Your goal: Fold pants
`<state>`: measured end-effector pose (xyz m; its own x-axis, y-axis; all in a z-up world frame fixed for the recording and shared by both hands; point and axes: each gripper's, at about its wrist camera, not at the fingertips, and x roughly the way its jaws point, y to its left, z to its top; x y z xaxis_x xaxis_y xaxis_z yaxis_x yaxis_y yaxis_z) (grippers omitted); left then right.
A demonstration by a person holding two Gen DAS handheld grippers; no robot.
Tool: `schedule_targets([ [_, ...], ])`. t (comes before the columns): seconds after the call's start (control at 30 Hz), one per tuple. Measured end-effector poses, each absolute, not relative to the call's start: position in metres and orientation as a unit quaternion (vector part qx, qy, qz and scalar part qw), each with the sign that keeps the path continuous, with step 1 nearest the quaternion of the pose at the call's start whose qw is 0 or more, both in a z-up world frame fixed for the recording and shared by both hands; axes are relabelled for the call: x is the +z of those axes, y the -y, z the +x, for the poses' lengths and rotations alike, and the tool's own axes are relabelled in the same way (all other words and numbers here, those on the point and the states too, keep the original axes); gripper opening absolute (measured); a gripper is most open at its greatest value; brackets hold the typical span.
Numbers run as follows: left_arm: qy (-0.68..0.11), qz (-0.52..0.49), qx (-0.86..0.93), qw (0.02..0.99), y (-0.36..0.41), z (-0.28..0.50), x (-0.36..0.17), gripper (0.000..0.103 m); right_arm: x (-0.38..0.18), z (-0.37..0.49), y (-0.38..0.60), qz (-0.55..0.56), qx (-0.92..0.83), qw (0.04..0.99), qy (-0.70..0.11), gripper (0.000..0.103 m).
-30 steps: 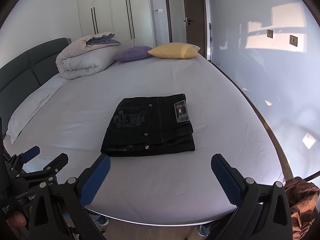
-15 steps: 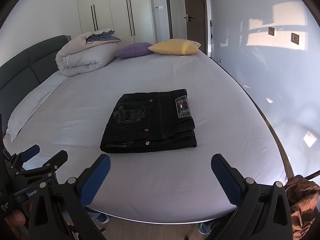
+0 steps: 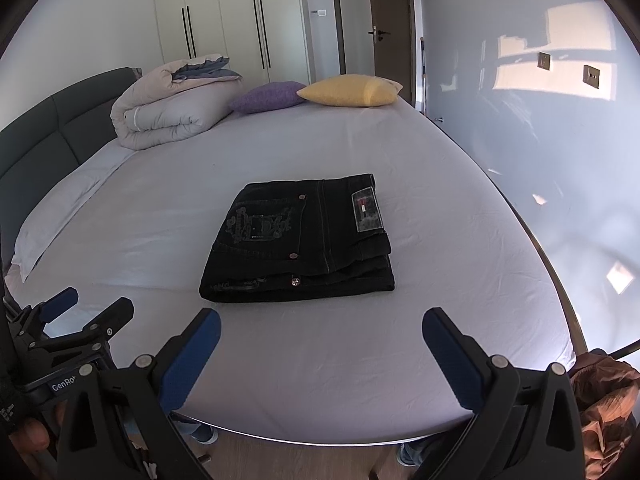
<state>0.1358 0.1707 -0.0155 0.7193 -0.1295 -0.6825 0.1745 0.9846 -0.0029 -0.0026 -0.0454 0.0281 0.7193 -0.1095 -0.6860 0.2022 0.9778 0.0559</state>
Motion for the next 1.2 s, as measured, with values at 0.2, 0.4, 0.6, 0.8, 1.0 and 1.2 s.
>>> schedule_targets([
  [0.2, -0.367, 0.027, -0.075, 0.927, -0.1713, 0.1326, -0.0180, 0.103, 0.0271, -0.0023, 0.0448, 0.063, -0.084, 0.925, -0.366, 0.103],
  [0.4, -0.367, 0.027, -0.075, 0.927, -0.1709, 0.1309, -0.0184, 0.103, 0.0271, -0.0028, 0.0441, 0.063, -0.085, 0.925, -0.366, 0.103],
  [0.6, -0.367, 0.026, -0.074, 0.927, -0.1707, 0.1306, -0.0184, 0.103, 0.0272, -0.0027, 0.0440, 0.063, -0.084, 0.924, -0.367, 0.103],
  [0.8, -0.367, 0.027, -0.074, 0.927, -0.1711, 0.1311, -0.0182, 0.103, 0.0242, -0.0031, 0.0437, 0.062, -0.083, 0.924, -0.368, 0.103],
  [1.0, -0.368, 0.026, -0.074, 0.927, -0.1712, 0.1302, -0.0191, 0.103, 0.0245, -0.0030, 0.0438, 0.062, -0.083, 0.924, -0.368, 0.103],
  [1.2, -0.368, 0.026, -0.074, 0.927, -0.1713, 0.1303, -0.0191, 0.103, 0.0247, -0.0028, 0.0439, 0.062, -0.083, 0.924, -0.368, 0.103],
])
